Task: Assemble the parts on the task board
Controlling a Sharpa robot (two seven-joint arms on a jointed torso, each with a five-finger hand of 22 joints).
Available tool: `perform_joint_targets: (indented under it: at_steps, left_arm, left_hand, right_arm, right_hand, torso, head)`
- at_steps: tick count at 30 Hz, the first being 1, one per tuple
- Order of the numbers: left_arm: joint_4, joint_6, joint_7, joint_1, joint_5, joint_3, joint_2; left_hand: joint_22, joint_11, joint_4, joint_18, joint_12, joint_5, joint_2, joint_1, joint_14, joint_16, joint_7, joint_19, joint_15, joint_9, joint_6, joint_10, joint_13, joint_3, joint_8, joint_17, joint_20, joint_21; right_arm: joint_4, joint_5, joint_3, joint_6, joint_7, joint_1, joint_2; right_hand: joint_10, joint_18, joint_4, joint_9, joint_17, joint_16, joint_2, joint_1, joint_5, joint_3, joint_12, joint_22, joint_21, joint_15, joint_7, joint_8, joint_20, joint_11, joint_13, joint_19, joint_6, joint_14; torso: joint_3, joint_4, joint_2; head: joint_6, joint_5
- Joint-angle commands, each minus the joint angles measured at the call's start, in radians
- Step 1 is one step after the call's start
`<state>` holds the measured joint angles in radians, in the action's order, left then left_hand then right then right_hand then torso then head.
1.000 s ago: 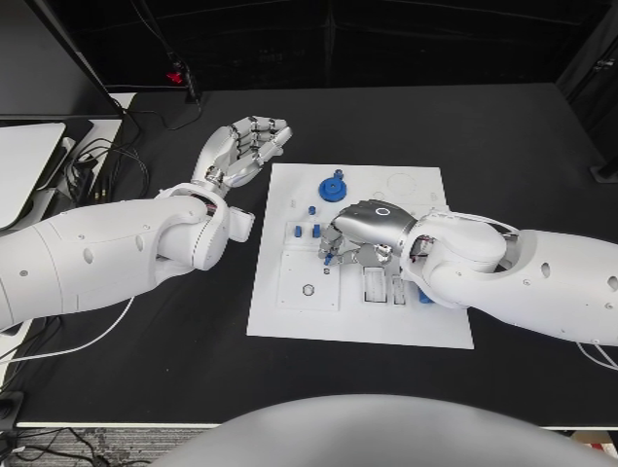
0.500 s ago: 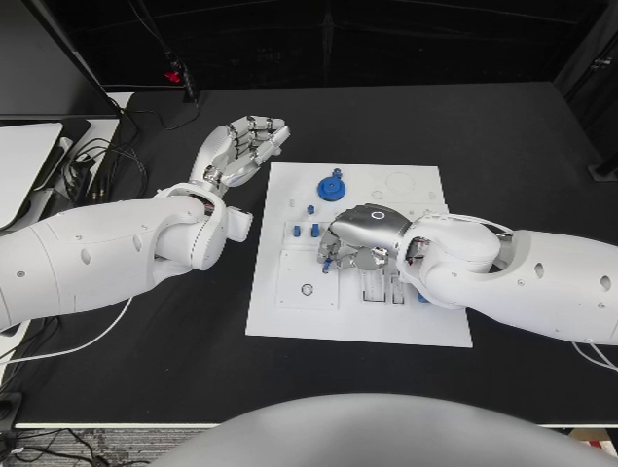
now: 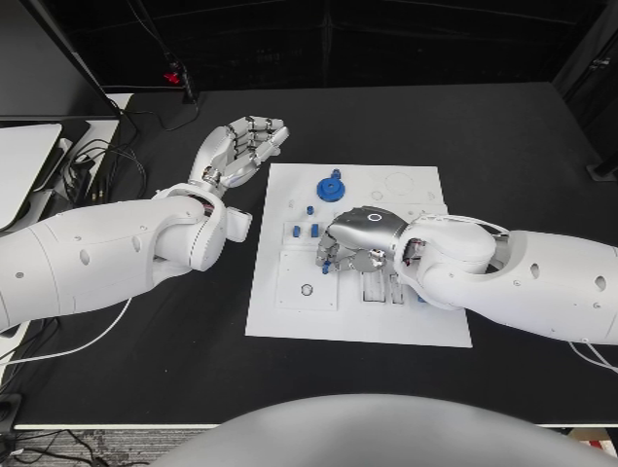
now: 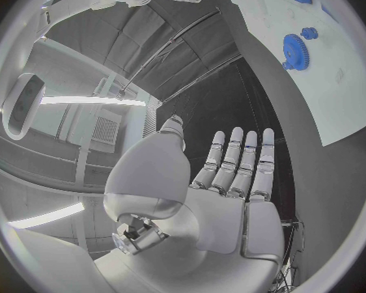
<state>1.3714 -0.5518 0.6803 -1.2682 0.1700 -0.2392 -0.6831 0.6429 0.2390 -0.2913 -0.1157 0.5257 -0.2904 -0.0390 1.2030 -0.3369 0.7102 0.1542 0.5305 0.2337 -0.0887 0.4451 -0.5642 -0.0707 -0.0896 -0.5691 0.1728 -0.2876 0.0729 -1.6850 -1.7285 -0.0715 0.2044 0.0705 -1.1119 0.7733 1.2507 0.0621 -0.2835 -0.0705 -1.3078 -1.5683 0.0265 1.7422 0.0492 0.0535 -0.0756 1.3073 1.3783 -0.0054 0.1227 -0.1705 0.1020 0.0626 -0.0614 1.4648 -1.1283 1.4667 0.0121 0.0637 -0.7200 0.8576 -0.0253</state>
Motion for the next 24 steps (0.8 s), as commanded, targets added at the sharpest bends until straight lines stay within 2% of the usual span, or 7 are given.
perform_joint_targets:
  at_steps: [1,16,19,24]
  left_arm:
    - [0.001,0.005,0.092,-0.001,-0.001,0.001,0.0]
    - [0.001,0.006,0.091,-0.001,-0.001,0.001,-0.001]
    - [0.0,0.006,0.091,-0.001,-0.001,0.001,-0.001]
    - [0.0,0.006,0.091,-0.001,-0.001,0.001,-0.001]
  left_hand:
    - [-0.001,0.0,-0.001,-0.004,0.006,-0.004,-0.01,0.0,0.005,0.001,0.127,0.008,-0.001,0.001,-0.008,0.006,0.001,-0.004,-0.005,-0.001,-0.002,0.003]
    - [-0.002,0.0,0.0,-0.004,0.009,-0.005,-0.013,0.001,0.005,0.004,0.127,0.008,-0.002,0.002,-0.01,0.007,0.001,-0.006,-0.006,-0.003,-0.002,0.004]
    - [-0.002,0.0,0.0,-0.004,0.009,-0.005,-0.013,0.001,0.005,0.004,0.127,0.008,-0.002,0.002,-0.01,0.007,0.001,-0.006,-0.006,-0.003,-0.002,0.004]
    - [-0.002,0.0,0.0,-0.004,0.009,-0.005,-0.013,0.001,0.005,0.004,0.127,0.008,-0.002,0.002,-0.01,0.007,0.001,-0.006,-0.006,-0.003,-0.002,0.004]
  right_arm:
    - [-0.001,-0.009,0.0,-0.016,0.004,-0.001,-0.002]
    - [-0.003,-0.021,0.0,-0.048,0.01,-0.001,-0.003]
    - [-0.002,-0.021,0.0,-0.044,0.005,-0.001,-0.003]
    - [-0.001,-0.021,0.0,-0.028,-0.01,0.0,-0.003]
  right_hand:
    - [0.002,-0.014,0.001,-0.001,-0.263,-0.002,0.008,0.002,0.003,0.006,0.006,0.176,-0.003,0.005,0.005,-0.003,0.003,0.006,0.001,0.012,-0.005,0.104]
    - [-0.001,-0.012,0.004,-0.001,-0.263,-0.002,0.004,0.004,0.003,0.011,0.011,0.174,-0.009,0.007,0.008,0.002,0.004,0.009,0.001,0.009,-0.002,0.104]
    - [-0.012,-0.01,0.001,0.002,-0.263,-0.002,-0.009,-0.003,0.003,0.01,0.015,0.17,-0.017,0.01,0.008,0.014,0.007,0.012,0.002,0.005,0.011,0.104]
    - [-0.056,-0.007,-0.009,0.008,-0.263,-0.002,-0.046,-0.048,0.0,-0.013,0.016,0.163,-0.034,0.02,0.004,0.053,0.014,0.025,0.002,-0.003,0.066,0.104]
  torso:
    - [-0.0004,-0.0004,0.0]
    - [-0.0001,-0.0001,0.0]
    - [-0.0002,0.0001,0.0]
    - [-0.0003,-0.0002,0.0]
  head:
    - [0.0,-0.001]
    - [0.001,-0.001]
    - [0.001,-0.002]
    - [0.001,-0.002]
